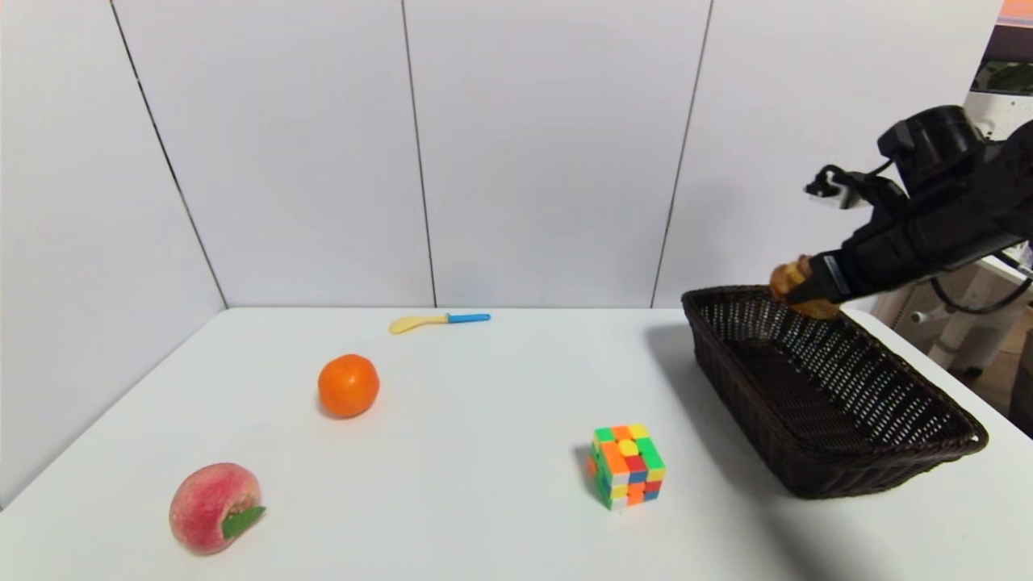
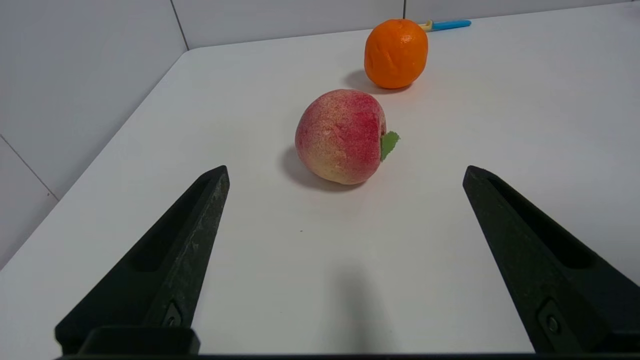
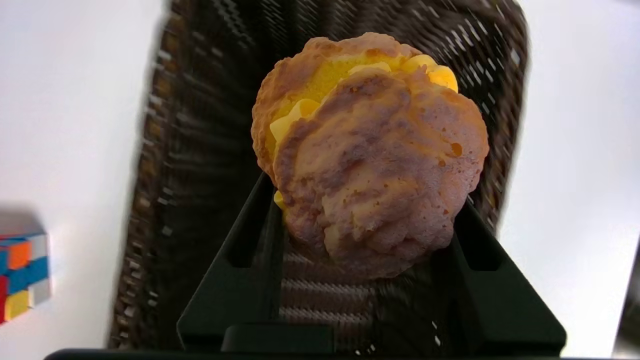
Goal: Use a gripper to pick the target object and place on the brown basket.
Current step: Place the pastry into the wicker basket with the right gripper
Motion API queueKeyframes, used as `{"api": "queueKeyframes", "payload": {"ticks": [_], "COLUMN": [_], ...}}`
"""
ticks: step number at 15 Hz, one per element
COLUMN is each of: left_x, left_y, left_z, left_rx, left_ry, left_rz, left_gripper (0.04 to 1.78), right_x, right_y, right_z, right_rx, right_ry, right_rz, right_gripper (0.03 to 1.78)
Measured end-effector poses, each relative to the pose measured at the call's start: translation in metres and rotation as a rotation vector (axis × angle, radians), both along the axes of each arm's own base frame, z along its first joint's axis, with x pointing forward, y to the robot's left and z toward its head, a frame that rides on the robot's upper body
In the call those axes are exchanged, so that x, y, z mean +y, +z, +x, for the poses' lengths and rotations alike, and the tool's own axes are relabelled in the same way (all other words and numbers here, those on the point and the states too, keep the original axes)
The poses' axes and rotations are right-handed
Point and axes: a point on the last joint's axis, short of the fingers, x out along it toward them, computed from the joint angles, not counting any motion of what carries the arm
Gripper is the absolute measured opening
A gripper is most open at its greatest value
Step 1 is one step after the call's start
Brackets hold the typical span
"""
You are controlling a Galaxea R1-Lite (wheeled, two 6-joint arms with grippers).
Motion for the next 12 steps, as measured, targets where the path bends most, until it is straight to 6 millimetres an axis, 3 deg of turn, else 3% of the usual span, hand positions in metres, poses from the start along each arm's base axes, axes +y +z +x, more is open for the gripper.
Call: {"api": "queueKeyframes", "payload": {"ticks": [4,8,12], "left_x": [0.000,0.000,0.000], "left_y": [0.000,0.000,0.000], "left_z": [0.000,0.000,0.000], "left_rx": [0.000,0.000,0.000], "left_ry": [0.000,0.000,0.000], "left_rz": [0.000,0.000,0.000], "left_gripper": [1.69,1.69,1.69], "right_x": [-0.010,-0.017,-0.018], "right_y": [-0.004,-0.005,-0.002], "right_z": [-0.009,-0.015,-0.024], "right_rx": [0.025,0.034,0.032], "right_ry": [-0.033,-0.046,-0.050], "right_rz": [0.003,0.000,0.001], "right_gripper": [0.81,1.18,1.39]}}
